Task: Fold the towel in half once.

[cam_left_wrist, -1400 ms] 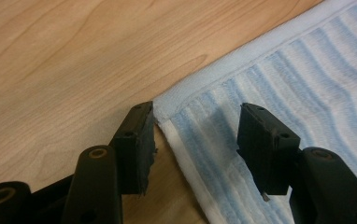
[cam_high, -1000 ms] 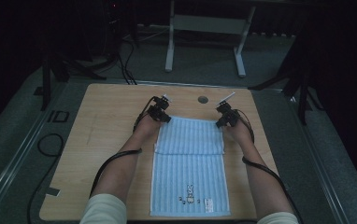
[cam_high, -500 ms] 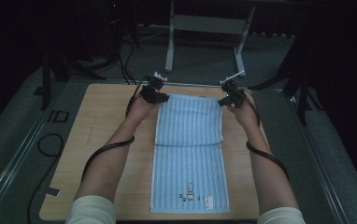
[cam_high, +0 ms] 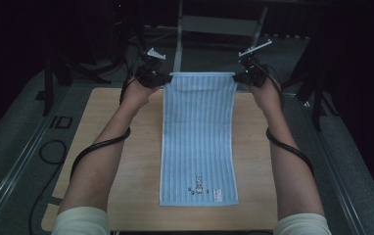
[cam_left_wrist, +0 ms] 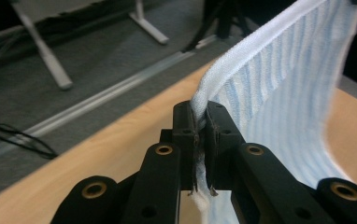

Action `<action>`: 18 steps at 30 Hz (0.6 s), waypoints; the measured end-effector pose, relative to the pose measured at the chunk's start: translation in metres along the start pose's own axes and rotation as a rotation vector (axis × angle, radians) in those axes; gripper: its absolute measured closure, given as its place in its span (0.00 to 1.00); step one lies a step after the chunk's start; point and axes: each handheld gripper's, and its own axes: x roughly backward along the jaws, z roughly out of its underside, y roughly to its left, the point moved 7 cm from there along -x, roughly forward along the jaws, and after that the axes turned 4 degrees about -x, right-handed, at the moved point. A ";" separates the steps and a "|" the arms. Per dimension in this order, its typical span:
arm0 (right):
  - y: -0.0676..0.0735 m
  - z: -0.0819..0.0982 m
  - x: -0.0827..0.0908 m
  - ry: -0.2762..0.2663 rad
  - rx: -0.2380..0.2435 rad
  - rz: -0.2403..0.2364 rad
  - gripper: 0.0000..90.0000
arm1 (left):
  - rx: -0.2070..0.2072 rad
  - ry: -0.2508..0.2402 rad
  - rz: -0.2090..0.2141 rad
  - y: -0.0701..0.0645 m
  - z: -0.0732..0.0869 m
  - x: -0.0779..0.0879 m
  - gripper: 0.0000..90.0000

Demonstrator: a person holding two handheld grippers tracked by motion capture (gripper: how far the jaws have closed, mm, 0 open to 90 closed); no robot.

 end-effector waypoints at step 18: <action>0.065 0.141 0.017 -0.016 0.084 -0.156 0.93 | -0.087 0.035 0.149 -0.090 0.122 0.017 0.92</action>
